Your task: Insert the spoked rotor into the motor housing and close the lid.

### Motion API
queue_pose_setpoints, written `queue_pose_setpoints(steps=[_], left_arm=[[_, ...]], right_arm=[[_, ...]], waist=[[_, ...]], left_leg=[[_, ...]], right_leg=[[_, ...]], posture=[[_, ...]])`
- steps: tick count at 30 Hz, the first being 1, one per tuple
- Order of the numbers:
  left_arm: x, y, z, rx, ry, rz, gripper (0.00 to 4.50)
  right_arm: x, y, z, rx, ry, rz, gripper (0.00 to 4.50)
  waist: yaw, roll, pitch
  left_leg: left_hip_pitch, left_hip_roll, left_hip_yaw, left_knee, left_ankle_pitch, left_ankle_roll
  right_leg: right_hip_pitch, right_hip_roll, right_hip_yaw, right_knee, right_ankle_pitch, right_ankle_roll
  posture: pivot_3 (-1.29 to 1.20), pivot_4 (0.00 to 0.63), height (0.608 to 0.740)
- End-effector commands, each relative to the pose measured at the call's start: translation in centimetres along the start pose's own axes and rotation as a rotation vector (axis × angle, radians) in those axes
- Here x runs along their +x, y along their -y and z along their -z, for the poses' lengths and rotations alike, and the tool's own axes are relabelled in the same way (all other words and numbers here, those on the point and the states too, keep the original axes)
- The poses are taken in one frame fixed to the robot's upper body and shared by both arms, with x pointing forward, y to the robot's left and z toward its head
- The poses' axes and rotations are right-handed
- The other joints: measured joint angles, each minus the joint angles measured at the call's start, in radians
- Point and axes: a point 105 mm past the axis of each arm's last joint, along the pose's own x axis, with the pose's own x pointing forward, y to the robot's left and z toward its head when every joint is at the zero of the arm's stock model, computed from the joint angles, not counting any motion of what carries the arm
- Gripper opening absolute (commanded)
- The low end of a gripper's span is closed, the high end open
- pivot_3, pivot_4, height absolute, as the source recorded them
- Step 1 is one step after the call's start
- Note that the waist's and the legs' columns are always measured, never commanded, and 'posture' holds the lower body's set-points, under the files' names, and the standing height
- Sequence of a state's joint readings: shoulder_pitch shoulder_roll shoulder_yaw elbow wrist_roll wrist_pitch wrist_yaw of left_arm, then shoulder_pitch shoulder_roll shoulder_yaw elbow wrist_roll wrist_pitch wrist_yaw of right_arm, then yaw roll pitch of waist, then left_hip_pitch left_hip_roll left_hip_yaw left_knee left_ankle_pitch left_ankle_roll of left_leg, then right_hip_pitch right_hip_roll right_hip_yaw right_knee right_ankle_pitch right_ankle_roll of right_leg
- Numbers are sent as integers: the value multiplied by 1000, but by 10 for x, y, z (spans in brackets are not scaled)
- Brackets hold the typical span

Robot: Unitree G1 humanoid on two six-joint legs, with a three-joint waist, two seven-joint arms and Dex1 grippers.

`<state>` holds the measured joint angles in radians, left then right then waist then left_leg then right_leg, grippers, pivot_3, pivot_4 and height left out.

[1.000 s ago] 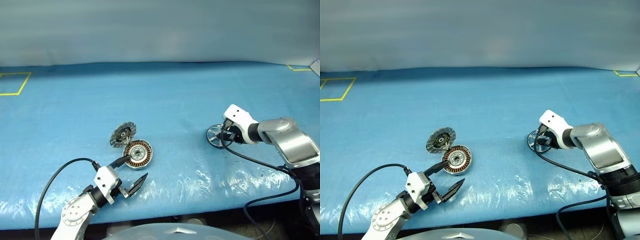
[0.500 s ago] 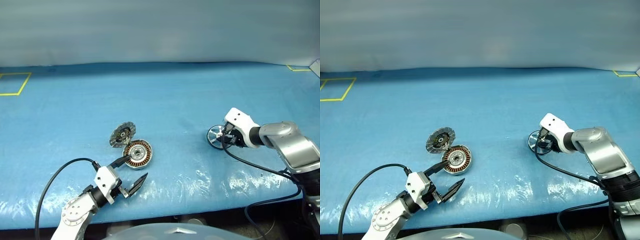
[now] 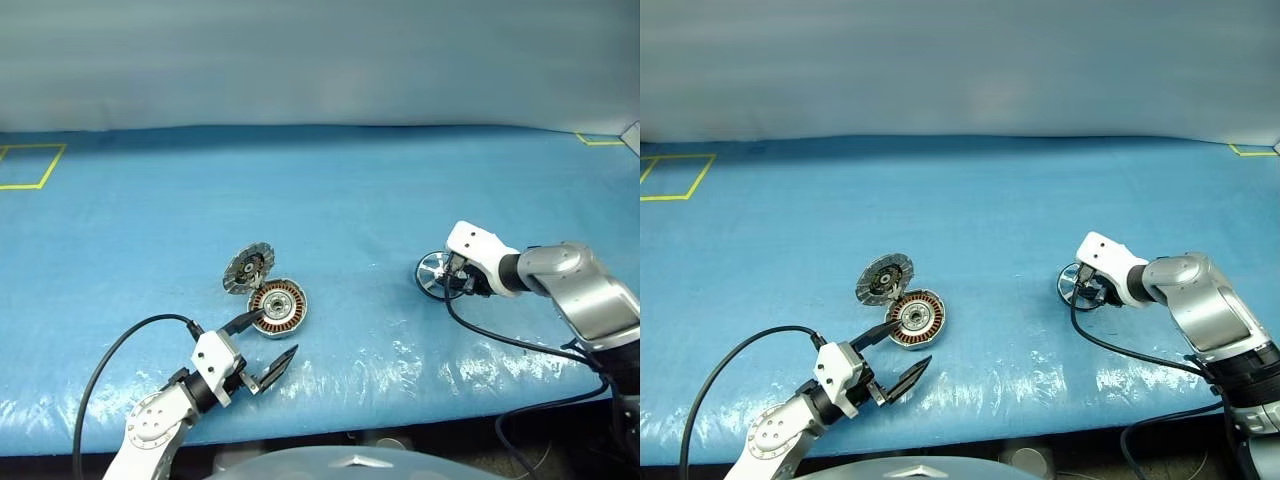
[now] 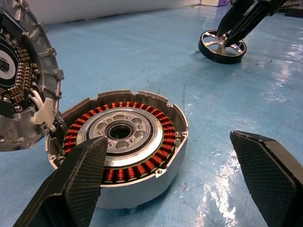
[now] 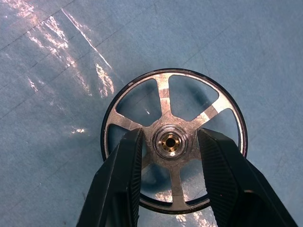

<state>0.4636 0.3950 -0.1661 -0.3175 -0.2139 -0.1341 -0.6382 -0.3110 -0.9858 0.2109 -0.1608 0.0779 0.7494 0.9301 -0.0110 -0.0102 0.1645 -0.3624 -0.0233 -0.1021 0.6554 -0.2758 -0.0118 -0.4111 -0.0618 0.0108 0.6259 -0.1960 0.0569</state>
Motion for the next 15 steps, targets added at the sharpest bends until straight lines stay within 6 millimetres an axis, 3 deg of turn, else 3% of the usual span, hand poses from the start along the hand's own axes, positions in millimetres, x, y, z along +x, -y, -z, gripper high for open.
queue_pose_setpoints(steps=[1, 4, 9, 15], left_arm=[[1, 3, 2, -6, -8, 10, 4500], [1, 4, 2, -7, -7, 12, 4500], [1, 3, 2, -7, -7, 11, 4500], [2, 3, 2, -6, -6, 6, 4500]], right_arm=[[4, -2, 15, 8, -66, -17, 1919], [5, -1, 12, 36, -48, -25, 1919], [5, 1, 8, 46, -28, -7, 3075], [5, 2, 8, 53, -27, -5, 3075]], waist=[[0, 0, 0], [0, 0, 0], [0, 1, 1], [0, 3, 1]], left_leg=[[0, 0, 0, 0, 0, 0], [0, 0, 0, 1, 0, 0], [0, 0, 0, 1, 0, 0], [-1, 0, 0, 1, 0, 0]], right_leg=[[0, 0, 0, 0, 0, 0], [0, 0, 0, 0, 0, 0], [0, 0, 0, 0, 0, 0], [-1, 0, 1, 0, 0, 1]], posture=[[0, 150, 740], [0, 150, 740], [0, 150, 740], [0, 150, 740]])
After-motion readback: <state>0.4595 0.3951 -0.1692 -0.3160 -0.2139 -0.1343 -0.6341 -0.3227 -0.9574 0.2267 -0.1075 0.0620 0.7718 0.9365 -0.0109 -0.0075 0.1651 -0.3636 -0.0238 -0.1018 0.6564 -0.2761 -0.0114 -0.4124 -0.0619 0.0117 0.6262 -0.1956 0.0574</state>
